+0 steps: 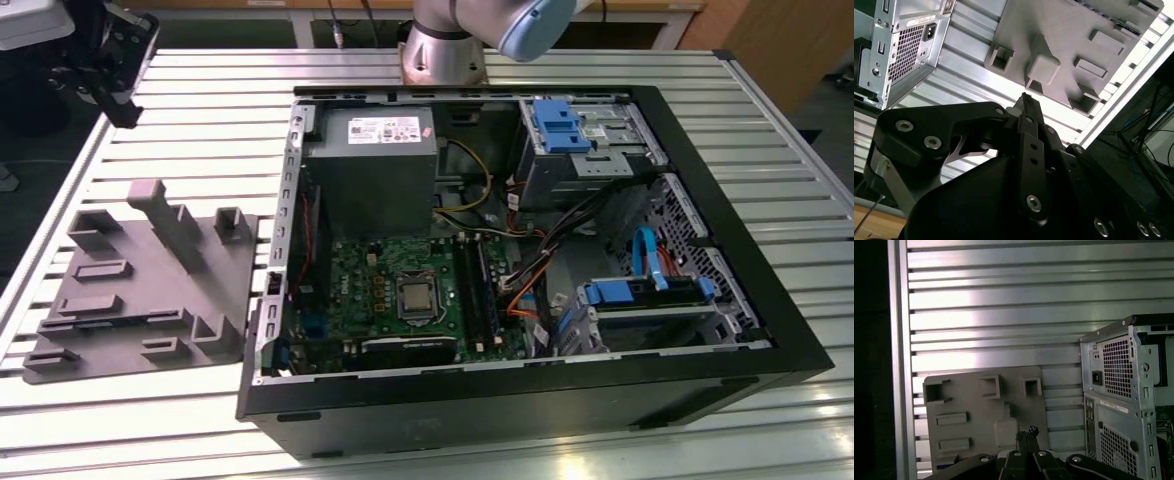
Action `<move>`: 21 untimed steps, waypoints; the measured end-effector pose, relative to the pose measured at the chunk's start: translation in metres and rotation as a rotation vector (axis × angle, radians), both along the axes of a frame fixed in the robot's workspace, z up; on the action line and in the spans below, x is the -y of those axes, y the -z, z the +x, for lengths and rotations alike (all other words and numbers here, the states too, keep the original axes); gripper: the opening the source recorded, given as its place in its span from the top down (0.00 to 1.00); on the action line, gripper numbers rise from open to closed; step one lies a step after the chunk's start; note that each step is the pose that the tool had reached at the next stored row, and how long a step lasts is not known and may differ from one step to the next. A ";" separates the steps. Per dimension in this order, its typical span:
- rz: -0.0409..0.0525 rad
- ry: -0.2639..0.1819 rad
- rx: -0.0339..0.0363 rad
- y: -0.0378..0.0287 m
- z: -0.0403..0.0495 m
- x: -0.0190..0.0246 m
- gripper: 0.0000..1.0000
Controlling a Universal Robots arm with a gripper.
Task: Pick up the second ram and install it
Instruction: 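Reach for the second ram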
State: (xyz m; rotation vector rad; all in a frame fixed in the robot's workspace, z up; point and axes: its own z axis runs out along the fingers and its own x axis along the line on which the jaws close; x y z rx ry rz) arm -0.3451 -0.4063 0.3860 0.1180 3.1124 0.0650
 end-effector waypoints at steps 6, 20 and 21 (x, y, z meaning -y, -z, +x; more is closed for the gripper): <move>-0.0017 0.000 -0.0001 0.0015 -0.0019 0.0010 0.89; -0.0057 0.000 -0.0001 0.0043 -0.0058 0.0032 0.89; -0.0060 0.000 -0.0001 0.0045 -0.0061 0.0034 0.89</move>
